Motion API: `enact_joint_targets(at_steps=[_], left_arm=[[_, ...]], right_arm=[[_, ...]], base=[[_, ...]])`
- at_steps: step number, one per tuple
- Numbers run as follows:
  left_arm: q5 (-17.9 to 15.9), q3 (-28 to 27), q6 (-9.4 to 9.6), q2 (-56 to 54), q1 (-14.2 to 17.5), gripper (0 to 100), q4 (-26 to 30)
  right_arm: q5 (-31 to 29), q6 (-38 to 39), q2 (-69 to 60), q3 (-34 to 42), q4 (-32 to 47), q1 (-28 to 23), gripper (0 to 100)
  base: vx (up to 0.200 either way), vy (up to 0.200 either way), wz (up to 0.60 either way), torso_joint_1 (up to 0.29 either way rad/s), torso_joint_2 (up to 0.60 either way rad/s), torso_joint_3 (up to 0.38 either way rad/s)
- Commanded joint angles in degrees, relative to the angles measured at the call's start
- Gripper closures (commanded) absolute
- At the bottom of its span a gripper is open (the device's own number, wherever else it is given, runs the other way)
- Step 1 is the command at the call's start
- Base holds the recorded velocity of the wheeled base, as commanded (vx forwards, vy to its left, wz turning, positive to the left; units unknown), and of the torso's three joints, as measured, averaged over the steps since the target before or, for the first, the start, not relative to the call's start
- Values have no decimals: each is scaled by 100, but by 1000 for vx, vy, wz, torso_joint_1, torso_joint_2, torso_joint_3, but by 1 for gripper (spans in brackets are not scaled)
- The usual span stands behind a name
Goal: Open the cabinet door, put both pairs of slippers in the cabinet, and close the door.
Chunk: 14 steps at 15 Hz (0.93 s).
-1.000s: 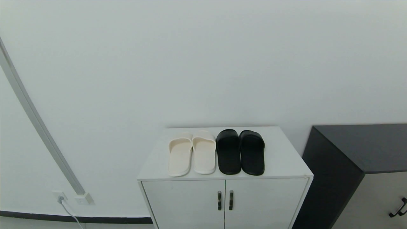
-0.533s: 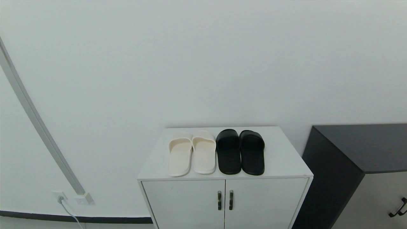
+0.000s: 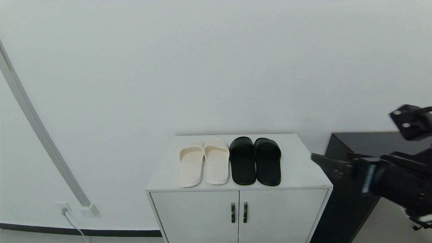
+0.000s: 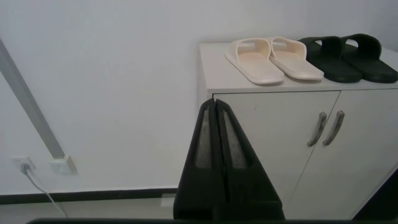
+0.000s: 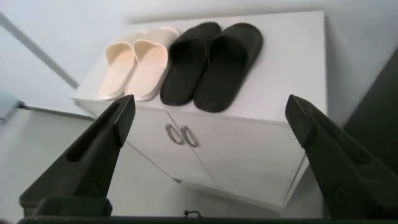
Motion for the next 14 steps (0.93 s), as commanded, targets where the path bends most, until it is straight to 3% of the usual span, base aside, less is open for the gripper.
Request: enact_joint_targets(at_steps=[1,7,14], left_arm=[[4,0,7,5,-1,100,1],[4,0,7,5,-1,100,1],[-4,0,-2,5,-1,100,1]], right_arm=[[-385,104,1394,-795,-69,268,0],[-623,209,3073,-1551,-983,207,0],[-886,16,4602,-2747,-1106,-338,0]], base=[[0,0,0,0,0,0],[0,0,0,0,0,0],[0,0,0,0,0,0]])
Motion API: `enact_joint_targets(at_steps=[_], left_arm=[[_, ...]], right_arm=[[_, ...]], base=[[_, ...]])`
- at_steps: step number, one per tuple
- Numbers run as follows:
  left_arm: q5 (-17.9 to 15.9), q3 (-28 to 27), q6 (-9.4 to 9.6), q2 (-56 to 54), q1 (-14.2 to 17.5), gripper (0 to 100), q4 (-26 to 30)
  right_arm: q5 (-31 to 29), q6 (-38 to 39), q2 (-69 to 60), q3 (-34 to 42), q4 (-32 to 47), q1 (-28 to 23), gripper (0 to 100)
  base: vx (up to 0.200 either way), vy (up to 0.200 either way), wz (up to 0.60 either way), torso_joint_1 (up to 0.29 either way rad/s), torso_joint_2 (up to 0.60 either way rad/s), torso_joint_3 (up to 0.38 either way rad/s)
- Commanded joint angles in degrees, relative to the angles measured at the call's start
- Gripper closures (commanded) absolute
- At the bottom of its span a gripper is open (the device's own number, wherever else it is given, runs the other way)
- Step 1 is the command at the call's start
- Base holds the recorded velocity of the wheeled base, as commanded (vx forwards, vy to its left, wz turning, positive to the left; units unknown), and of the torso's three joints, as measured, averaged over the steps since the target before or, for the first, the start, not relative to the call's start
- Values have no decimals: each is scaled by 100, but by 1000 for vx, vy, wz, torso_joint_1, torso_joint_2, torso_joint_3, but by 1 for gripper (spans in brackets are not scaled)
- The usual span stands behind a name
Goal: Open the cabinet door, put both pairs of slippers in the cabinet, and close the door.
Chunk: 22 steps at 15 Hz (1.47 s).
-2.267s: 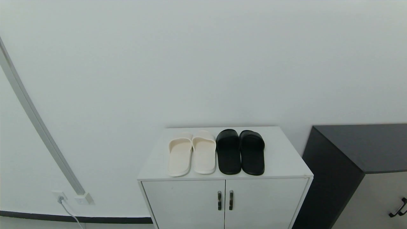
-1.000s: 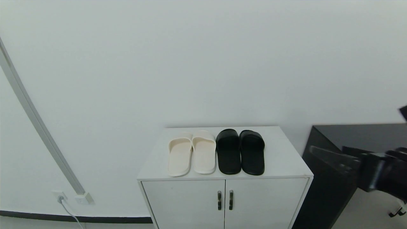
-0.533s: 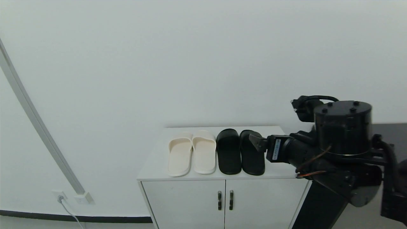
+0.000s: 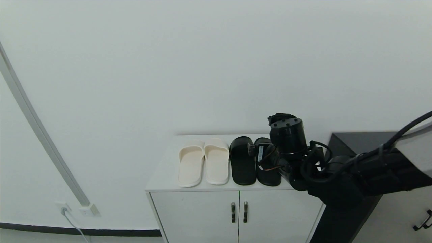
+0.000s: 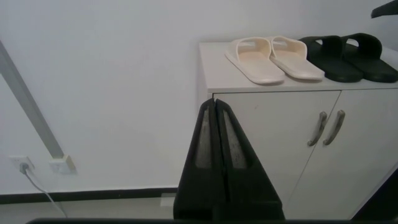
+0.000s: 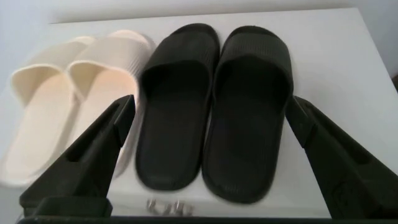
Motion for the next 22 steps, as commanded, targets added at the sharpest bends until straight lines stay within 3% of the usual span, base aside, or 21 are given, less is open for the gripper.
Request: enact_joint_targets(at_steps=[1,5,14,22], left_arm=[[2,0,-2,5,1,100,-1],[2,0,-11,5,1,100,-1],[2,0,-11,5,1,100,-1],[2,0,-20,5,1,100,-1]], right_arm=[[-7,-58,544,-229,-95,-150,0],[-7,-418,1150,-537,-543,-255,0],[10,-621,2099,-1609,-526,-370,0],[36,-656,2547,-2594,-7,-598,0]], base=[[0,0,0,0,0,0],[0,0,0,0,0,0],[0,0,0,0,0,0],[0,0,0,0,0,0]])
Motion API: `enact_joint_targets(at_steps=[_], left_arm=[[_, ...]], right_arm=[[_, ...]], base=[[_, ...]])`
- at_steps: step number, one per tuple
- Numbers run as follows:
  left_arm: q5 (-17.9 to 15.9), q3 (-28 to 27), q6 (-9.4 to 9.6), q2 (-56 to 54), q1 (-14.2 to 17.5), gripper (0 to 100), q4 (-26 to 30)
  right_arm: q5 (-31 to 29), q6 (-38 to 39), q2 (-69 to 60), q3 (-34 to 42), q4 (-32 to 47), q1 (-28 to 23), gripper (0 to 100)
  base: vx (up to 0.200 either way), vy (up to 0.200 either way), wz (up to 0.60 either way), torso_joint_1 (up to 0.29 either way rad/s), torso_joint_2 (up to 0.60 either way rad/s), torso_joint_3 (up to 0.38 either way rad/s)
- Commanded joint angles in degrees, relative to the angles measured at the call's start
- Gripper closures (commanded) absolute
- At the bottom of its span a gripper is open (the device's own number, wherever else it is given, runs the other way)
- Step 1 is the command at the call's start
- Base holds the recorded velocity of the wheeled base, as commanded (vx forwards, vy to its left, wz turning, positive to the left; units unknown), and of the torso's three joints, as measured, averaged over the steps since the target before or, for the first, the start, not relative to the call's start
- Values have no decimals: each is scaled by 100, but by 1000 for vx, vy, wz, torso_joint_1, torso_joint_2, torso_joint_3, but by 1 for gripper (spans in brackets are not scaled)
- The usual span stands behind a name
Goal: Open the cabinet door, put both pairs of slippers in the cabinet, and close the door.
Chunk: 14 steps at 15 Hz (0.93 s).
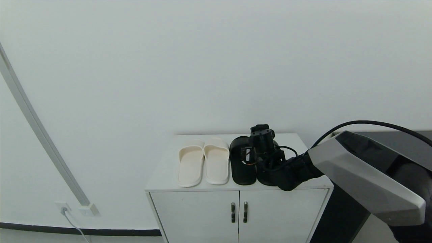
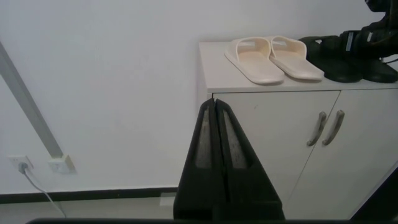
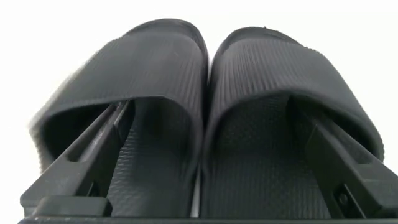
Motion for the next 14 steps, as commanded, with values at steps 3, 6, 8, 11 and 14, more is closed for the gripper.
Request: enact_joint_targets(at_steps=[3,6,8,11,14], left_arm=[[2,0,-4,5,-1,100,-1],[2,0,-4,5,-1,100,-1],[11,0,-4,5,-1,100,-1],[2,0,-4,5,-1,100,-1],[11,0,-13,5,-1,100,-1]], right_arm=[[1,-1,247,-479,196,-60,0],[1,-10,405,-672,205,-131,100],[10,-45,466,-769,214,-148,100],[-25,-186,554,-839,179,-166,100],[-43,-168,203,-567,126,-148,100]], base=[[0,0,0,0,0,0],[0,0,0,0,0,0],[0,0,0,0,0,0],[0,0,0,0,0,0],[0,0,0,0,0,0]])
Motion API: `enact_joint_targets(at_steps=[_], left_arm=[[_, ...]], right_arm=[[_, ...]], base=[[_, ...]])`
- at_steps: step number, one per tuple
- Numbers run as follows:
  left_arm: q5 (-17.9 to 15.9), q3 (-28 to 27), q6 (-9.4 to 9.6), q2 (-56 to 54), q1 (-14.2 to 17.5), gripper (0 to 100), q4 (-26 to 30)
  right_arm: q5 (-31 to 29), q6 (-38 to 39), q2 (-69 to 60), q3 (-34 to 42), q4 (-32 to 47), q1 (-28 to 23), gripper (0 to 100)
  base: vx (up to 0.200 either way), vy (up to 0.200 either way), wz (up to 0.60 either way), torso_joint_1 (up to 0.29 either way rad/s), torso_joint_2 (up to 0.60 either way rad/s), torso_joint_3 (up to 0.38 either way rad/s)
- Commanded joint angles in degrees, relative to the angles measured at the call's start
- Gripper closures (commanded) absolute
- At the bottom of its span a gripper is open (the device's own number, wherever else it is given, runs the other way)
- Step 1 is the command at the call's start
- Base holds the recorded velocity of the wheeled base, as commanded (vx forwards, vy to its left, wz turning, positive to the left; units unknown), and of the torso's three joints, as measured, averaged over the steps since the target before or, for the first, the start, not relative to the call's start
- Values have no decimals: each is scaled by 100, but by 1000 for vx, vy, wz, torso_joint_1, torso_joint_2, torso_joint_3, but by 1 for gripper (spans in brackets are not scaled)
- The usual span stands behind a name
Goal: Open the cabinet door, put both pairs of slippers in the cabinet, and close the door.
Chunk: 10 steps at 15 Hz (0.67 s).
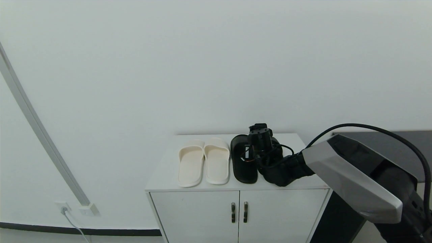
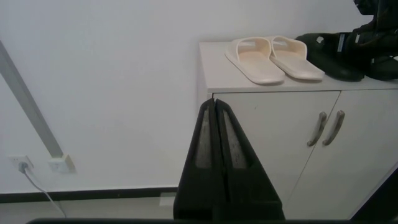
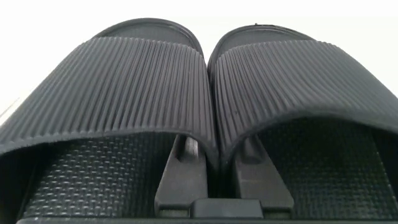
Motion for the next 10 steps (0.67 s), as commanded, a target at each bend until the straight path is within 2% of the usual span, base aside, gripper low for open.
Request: enact_joint_targets(at_steps=[1,5,8,10], left_arm=[[2,0,-11,5,1,100,-1],[2,0,-11,5,1,100,-1],[-7,0,16,5,1,100,-1],[-7,0,16,5,1,100,-1]], right_arm=[[-7,16,-619,510,-40,39,100],[63,-1,-2105,2400,-559,311,100],[748,-28,-3555,4553,-1095,804,100],[1030,-28,-4232,5353,-1113,1067,100]], base=[[0,0,0,0,0,0],[0,0,0,0,0,0],[0,0,0,0,0,0],[0,0,0,0,0,0]])
